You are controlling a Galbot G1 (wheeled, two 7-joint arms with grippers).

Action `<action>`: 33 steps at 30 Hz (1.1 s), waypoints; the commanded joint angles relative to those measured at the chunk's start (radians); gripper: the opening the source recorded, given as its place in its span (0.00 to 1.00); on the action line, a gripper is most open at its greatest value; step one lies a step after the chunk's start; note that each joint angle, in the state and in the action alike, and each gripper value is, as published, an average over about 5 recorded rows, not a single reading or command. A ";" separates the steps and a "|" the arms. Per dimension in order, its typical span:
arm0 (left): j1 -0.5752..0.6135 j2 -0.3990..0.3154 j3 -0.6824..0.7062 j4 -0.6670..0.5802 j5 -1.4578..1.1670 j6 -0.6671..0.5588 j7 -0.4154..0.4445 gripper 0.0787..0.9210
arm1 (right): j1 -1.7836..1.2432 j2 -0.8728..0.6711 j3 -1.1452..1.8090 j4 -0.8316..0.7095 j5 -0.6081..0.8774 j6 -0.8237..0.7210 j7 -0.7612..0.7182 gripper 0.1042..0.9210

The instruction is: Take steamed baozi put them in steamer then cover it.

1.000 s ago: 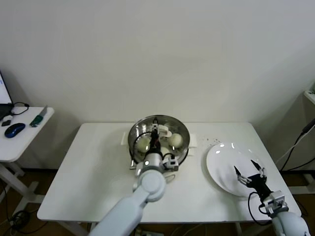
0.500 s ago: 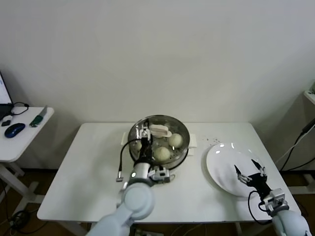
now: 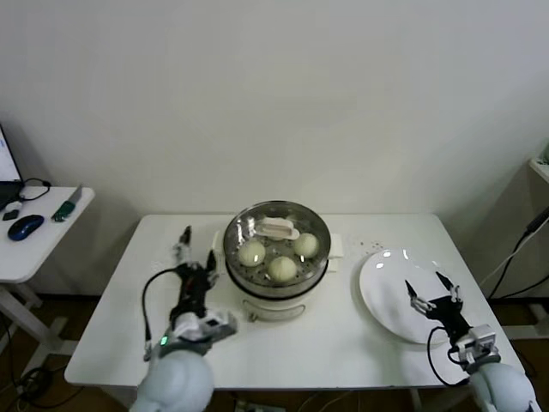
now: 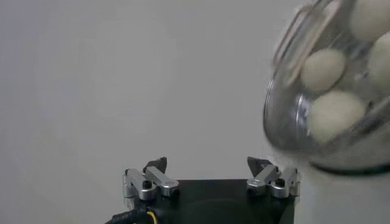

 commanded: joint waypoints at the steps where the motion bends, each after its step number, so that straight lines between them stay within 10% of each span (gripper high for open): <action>1: 0.312 -0.065 -0.450 -0.063 -0.821 -0.656 -0.255 0.88 | -0.002 0.012 -0.015 0.030 0.028 0.021 0.007 0.88; 12: 0.359 -0.145 -0.480 0.104 -0.892 -0.831 -0.143 0.88 | -0.036 0.020 -0.022 0.056 0.029 0.041 0.003 0.88; 33: 0.326 -0.136 -0.484 0.156 -0.882 -0.786 -0.078 0.88 | -0.052 0.038 -0.016 0.080 0.045 0.052 0.001 0.88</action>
